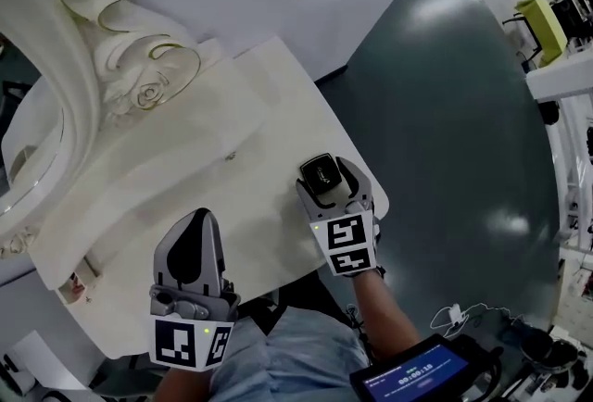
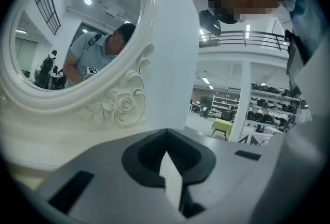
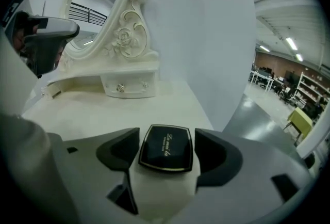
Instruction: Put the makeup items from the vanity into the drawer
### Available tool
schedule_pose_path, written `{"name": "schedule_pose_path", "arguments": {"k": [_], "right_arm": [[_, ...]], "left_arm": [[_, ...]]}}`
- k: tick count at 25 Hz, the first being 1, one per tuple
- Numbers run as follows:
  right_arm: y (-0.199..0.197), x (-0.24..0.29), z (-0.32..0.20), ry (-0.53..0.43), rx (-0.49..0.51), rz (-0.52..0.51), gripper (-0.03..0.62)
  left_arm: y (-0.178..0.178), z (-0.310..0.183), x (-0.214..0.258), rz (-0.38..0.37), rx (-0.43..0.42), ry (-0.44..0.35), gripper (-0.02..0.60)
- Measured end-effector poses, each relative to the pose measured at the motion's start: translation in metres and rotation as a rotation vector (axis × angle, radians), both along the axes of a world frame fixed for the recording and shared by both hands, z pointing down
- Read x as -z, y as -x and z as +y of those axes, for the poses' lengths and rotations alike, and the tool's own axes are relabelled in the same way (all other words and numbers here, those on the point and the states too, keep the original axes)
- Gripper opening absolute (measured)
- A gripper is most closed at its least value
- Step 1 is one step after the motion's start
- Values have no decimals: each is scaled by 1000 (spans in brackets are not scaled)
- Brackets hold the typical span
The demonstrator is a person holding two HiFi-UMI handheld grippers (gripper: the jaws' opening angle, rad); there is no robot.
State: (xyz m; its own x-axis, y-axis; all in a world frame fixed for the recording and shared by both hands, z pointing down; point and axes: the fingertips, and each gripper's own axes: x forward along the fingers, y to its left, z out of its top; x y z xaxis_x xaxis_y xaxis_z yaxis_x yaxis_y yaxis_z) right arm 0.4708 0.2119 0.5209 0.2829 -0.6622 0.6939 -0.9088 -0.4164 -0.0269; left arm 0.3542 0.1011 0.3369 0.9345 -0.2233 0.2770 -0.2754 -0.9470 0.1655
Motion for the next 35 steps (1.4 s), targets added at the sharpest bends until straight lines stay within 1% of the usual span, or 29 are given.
{"name": "schedule_pose_path", "arguments": {"k": [3, 7, 15, 23, 26, 30, 35], "right_arm": [[2, -10, -2, 6, 3, -20, 325], [-6, -11, -1, -1, 1, -38, 325], [-8, -10, -2, 2, 26, -69, 344], [-9, -10, -1, 11, 47, -78, 341], [-10, -5, -3, 3, 60, -79, 339], [-8, 14, -17, -30, 95, -55, 339], [15, 48, -48, -86, 164, -26, 339]], "left_arm": [[0, -1, -7, -18, 16, 6, 0], [-7, 2, -13, -35, 36, 11, 0], [-13, 4, -4, -26, 59, 4, 0], [-10, 9, 1, -23, 78, -12, 0], [-7, 8, 5, -20, 98, -19, 0], [2, 6, 16, 2, 125, -31, 0], [31, -7, 30, 44, 179, -46, 0]]}}
